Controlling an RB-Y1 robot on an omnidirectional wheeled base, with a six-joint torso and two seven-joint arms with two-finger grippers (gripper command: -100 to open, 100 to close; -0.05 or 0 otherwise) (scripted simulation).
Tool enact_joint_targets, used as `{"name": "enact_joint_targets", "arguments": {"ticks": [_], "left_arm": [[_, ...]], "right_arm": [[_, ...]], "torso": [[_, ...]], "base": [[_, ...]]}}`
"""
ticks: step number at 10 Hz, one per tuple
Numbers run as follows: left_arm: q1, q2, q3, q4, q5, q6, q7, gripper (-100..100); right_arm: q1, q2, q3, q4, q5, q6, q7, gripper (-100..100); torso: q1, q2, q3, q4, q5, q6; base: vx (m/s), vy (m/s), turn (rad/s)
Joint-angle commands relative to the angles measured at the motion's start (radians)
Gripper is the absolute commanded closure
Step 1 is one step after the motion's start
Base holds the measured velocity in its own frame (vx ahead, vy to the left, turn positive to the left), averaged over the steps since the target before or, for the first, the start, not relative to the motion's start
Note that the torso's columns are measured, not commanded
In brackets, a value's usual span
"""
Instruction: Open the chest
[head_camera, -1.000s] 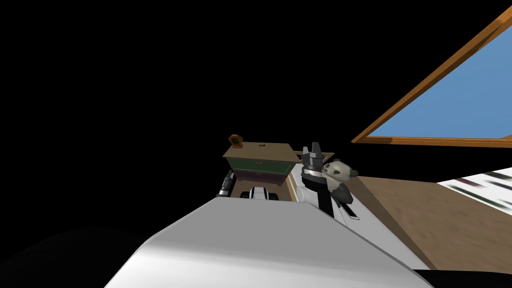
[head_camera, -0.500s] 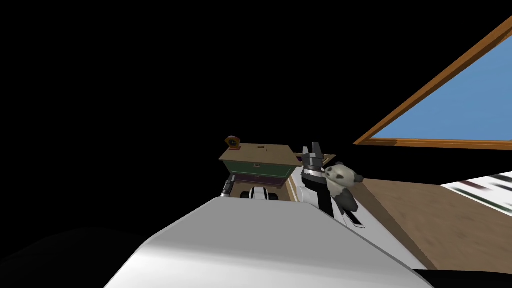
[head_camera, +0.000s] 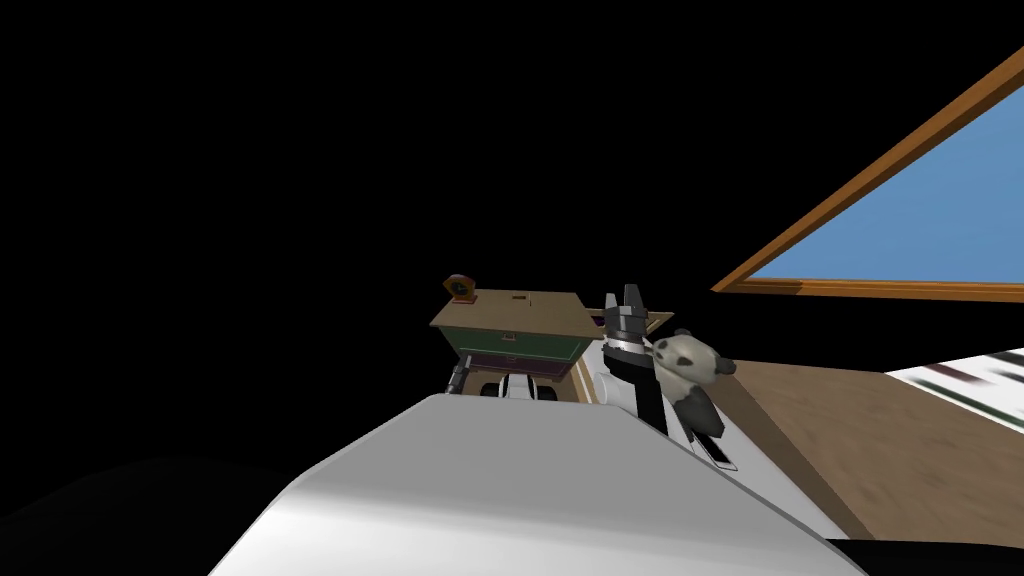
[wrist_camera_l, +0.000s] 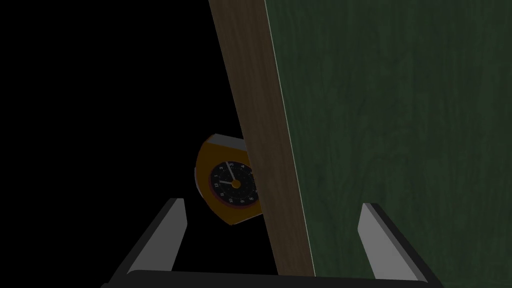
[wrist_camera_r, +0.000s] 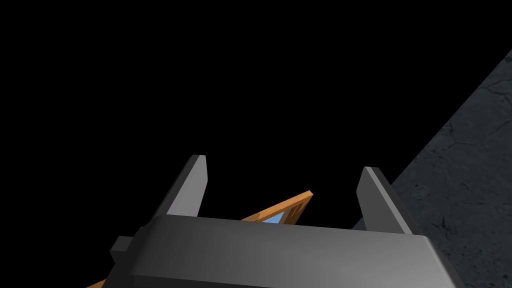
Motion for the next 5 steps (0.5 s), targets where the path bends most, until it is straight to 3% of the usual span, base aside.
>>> {"name": "enact_joint_targets", "arguments": {"ticks": [1, 5], "left_arm": [[-0.017, -0.007, -0.019, 0.066, 0.012, -0.046, -0.022, -100], [-0.047, -0.035, -0.052, 0.173, 0.034, -0.119, -0.059, -100]], "right_arm": [[0.0, 0.0, 0.0, 0.0, 0.0, 0.0, 0.0, 0], [0.0, 0.0, 0.0, 0.0, 0.0, 0.0, 0.0, 0]], "torso": [[-0.002, -0.002, -0.001, -0.001, 0.0, 0.0], [0.0, 0.001, 0.0, 0.0, 0.0, 0.0]], "base": [[0.082, -0.063, -0.004], [0.062, -0.062, -0.012]]}}
